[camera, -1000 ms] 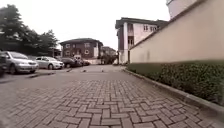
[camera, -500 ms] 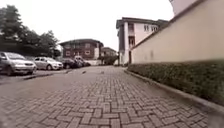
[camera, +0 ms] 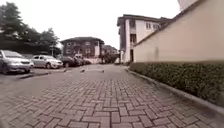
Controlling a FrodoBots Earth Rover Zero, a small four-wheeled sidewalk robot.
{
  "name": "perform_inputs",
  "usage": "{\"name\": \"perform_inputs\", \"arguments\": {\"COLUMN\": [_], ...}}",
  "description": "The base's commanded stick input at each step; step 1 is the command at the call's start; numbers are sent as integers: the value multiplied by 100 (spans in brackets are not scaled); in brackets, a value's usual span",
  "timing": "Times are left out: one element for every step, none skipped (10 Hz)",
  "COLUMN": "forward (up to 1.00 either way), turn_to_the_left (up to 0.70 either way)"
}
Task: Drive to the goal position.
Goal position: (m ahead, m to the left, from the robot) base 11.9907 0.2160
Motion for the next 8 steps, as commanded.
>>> {"name": "perform_inputs", "arguments": {"forward": [70,70,70,70,70,70,70,70], "turn_to_the_left": [0,0,0,0,0,0,0,0]}}
